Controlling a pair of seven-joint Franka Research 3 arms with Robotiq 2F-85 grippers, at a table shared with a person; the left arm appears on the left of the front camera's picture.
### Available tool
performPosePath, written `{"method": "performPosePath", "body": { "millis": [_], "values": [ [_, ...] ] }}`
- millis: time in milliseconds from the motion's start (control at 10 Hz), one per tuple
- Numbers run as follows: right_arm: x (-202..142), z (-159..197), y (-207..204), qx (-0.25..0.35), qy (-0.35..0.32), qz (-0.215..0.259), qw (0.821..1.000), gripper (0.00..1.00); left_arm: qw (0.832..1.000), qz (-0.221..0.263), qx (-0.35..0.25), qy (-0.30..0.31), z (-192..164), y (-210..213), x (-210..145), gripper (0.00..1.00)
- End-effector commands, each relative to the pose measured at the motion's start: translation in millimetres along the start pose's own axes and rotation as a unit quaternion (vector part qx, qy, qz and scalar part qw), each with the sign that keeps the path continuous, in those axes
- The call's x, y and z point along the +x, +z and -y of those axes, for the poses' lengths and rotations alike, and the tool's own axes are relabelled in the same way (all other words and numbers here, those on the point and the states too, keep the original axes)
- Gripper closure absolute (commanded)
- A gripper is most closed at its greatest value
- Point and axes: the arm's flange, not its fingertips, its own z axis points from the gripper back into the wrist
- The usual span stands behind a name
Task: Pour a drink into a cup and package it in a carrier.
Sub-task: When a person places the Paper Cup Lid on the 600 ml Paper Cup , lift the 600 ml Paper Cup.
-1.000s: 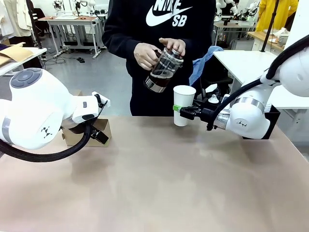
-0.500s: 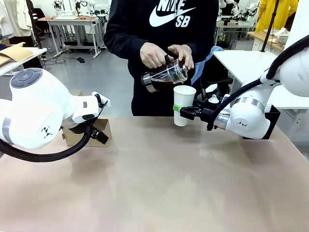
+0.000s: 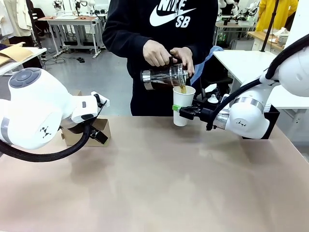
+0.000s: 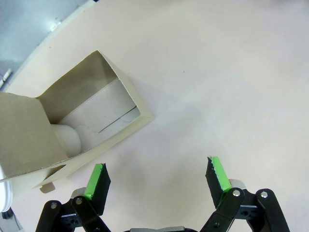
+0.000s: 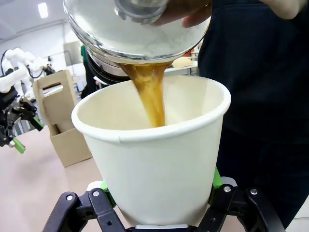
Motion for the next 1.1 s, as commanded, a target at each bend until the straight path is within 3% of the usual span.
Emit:
{"method": "performPosePath", "body": {
  "millis": [0,1000],
  "values": [
    [0.8,-1.8,-1.4,-0.002,-0.003,-0.005,1.0,0.2,1.0,0.001,-0.001,0.001,-0.5,0.3,-0.1,0.0],
    [0.8,-1.8,-1.4,-0.002,-0.003,-0.005,1.0,0.2,1.0,0.001,-0.001,0.001,-0.5,0.3,-0.1,0.0]
  ]
}}
